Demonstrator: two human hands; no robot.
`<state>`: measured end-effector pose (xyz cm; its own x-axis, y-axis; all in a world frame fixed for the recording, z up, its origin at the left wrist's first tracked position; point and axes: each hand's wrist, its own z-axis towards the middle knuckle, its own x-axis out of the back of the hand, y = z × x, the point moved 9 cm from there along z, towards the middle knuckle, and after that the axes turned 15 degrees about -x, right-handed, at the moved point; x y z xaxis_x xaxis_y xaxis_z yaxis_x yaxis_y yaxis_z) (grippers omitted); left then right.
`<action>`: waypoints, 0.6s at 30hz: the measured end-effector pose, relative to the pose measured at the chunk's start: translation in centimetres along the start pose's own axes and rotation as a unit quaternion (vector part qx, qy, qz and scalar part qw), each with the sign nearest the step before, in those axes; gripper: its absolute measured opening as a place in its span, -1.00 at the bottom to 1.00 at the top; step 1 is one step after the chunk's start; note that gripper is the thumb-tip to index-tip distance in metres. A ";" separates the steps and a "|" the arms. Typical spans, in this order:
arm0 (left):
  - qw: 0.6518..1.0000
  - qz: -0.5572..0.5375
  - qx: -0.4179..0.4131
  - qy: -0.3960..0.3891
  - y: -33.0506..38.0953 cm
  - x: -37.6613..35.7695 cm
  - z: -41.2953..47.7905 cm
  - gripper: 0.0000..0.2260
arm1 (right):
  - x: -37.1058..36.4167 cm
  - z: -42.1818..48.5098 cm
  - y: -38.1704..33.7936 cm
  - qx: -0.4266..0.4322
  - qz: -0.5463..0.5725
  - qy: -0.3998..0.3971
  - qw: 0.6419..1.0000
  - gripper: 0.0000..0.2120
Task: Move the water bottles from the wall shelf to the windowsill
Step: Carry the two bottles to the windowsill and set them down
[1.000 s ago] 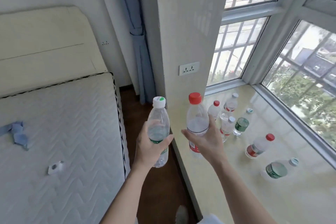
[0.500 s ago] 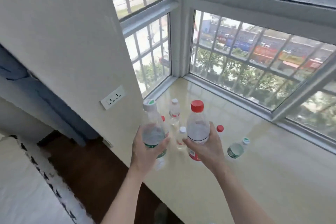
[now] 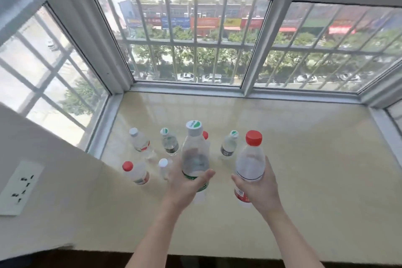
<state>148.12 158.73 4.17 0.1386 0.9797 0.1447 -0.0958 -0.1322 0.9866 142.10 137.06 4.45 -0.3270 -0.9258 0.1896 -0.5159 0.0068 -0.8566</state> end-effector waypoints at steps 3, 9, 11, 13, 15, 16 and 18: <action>0.999 0.005 0.025 -0.031 -3.0 -1.9 0.0 -0.47 | 0.6 0.8 2.2 -0.021 0.013 0.010 1.000 -0.56; 0.996 0.023 0.068 -0.049 -10.0 -4.7 -0.8 -0.62 | 0.9 5.6 8.9 -0.051 -0.002 0.014 0.999 -0.58; 0.996 0.042 0.062 -0.053 -12.7 -5.4 -0.6 -0.54 | 0.5 7.6 11.4 -0.060 -0.004 0.008 0.998 -0.57; 0.996 0.044 0.063 -0.050 -15.8 -6.0 -0.2 -0.46 | 0.2 9.9 13.8 -0.071 -0.007 0.002 0.997 -0.54; 0.996 0.051 0.059 -0.050 -18.8 -6.7 0.7 -0.43 | -0.1 12.3 15.8 -0.069 -0.013 0.004 0.998 -0.50; 0.995 0.060 0.058 -0.052 -20.2 -7.0 1.1 -0.44 | -0.2 13.4 16.6 -0.063 -0.018 0.005 0.998 -0.48; 0.995 0.064 0.057 -0.050 -22.4 -7.6 1.7 -0.49 | -0.6 15.4 17.9 -0.048 -0.021 0.000 0.999 -0.45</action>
<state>150.86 154.04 -18.85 0.2300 0.9345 0.2715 -0.0070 -0.2774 0.9607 145.24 131.92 -18.35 -0.3031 -0.9259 0.2253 -0.6028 0.0032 -0.7979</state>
